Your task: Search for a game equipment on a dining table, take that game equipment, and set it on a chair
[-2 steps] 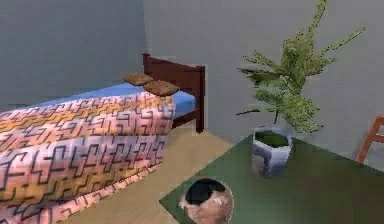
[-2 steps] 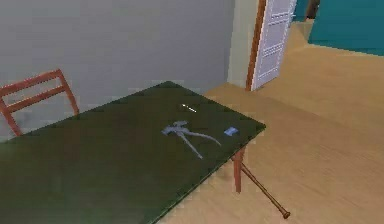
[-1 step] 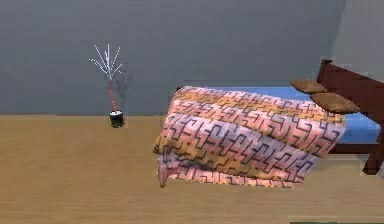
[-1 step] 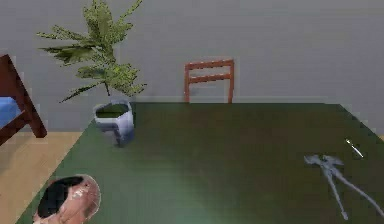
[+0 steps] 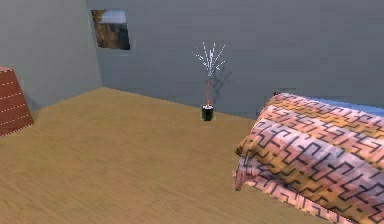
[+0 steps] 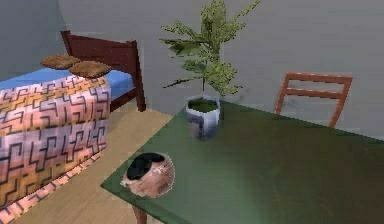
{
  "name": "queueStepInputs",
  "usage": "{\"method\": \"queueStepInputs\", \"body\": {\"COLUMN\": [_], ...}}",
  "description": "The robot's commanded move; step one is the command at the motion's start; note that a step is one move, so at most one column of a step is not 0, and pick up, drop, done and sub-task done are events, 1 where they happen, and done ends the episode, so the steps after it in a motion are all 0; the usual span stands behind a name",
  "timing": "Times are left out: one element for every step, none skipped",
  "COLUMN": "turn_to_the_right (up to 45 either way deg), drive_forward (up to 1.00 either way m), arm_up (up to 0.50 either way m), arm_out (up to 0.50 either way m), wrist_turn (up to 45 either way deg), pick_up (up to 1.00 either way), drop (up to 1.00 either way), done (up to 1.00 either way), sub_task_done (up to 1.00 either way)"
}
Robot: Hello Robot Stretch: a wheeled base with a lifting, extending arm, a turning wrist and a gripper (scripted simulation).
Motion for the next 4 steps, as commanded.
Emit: {"method": "queueStepInputs", "body": {"turn_to_the_right": [0.0, 0.0, 0.0, 0.0], "drive_forward": [0.0, 0.0, 0.0, 0.0], "arm_up": [0.5, 0.28, 0.0, 0.0], "arm_out": [0.0, 0.0, 0.26, 0.0], "wrist_turn": [0.0, 0.0, 0.0, 45.0], "pick_up": [0.0, 0.0, 0.0, 0.0], "drop": [0.0, 0.0, 0.0, 0.0], "done": [0.0, 0.0, 0.0, 0.0], "sub_task_done": [0.0, 0.0, 0.0, 0.0]}}
